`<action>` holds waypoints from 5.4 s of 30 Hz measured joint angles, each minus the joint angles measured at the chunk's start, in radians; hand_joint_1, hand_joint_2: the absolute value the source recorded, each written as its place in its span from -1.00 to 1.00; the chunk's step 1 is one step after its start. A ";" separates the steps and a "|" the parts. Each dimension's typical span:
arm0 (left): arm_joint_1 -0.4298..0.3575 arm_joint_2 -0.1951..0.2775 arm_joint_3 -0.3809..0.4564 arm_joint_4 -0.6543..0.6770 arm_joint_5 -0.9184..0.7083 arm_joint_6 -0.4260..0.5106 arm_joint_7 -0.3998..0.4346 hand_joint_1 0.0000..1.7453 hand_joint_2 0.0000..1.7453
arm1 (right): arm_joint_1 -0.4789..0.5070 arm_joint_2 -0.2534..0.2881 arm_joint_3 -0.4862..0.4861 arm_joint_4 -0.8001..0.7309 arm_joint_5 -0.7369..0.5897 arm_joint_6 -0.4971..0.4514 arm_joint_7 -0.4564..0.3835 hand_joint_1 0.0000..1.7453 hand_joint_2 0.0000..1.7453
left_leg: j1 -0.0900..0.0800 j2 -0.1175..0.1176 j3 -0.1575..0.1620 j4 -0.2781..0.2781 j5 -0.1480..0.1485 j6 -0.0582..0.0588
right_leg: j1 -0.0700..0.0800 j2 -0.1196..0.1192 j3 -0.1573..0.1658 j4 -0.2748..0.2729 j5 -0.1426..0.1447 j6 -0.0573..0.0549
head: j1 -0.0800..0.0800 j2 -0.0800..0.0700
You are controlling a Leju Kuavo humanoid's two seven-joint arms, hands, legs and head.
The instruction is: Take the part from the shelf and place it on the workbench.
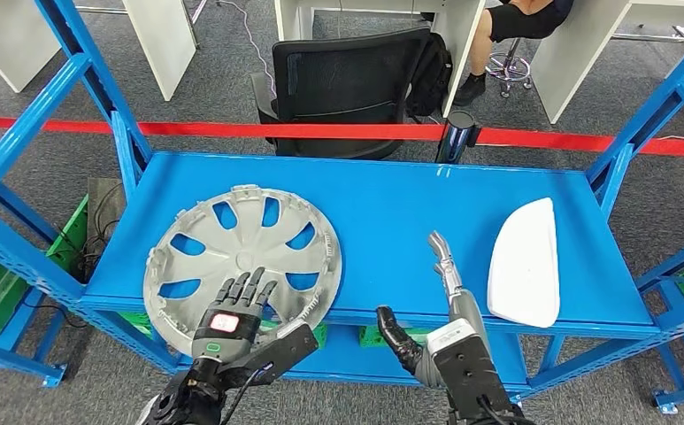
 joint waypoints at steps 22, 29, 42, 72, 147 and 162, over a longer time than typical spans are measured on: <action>0.061 -0.018 0.054 -0.089 0.279 0.153 -0.136 -1.00 1.00 | 0.018 -0.007 0.000 -0.015 0.024 -0.033 0.011 -1.00 1.00 | 0.000 0.000 0.000 0.000 0.000 0.000 | 0.000 0.000 0.000 0.000 0.000 0.000 | 0.001 0.000; 0.060 -0.005 0.044 -0.099 0.382 0.062 -0.170 -1.00 1.00 | 0.019 -0.007 0.000 -0.015 0.004 -0.021 -0.013 -1.00 1.00 | 0.000 0.000 0.000 0.000 0.000 0.000 | 0.000 0.000 0.000 0.000 0.000 0.000 | 0.000 0.000; 0.062 0.029 -0.001 -0.109 0.392 0.040 -0.169 -1.00 1.00 | 0.022 -0.007 -0.006 -0.015 -0.003 -0.015 -0.019 -1.00 1.00 | 0.000 0.000 0.000 0.000 0.000 0.000 | 0.000 0.000 0.000 0.000 0.000 0.000 | 0.000 0.000; 0.099 0.059 -0.027 -0.007 0.304 0.074 -0.138 -1.00 1.00 | 0.012 -0.007 -0.006 -0.015 0.018 -0.004 0.009 -1.00 1.00 | 0.000 0.000 0.000 0.000 0.000 0.000 | 0.000 0.000 0.000 0.000 0.000 0.000 | 0.000 0.000; 0.094 0.010 0.048 0.041 -0.017 0.096 0.029 -1.00 1.00 | 0.006 -0.007 0.002 -0.027 0.144 -0.003 0.070 -1.00 1.00 | 0.000 0.000 0.000 0.000 0.001 0.000 | 0.000 0.000 0.000 0.000 0.001 -0.001 | 0.000 0.000; 0.082 0.010 0.047 0.044 -0.155 0.059 0.062 -1.00 1.00 | -0.001 -0.007 0.002 -0.036 0.162 -0.003 0.080 -1.00 1.00 | 0.000 0.000 0.000 0.000 0.001 0.000 | 0.000 0.000 0.000 0.000 0.001 -0.001 | 0.000 0.000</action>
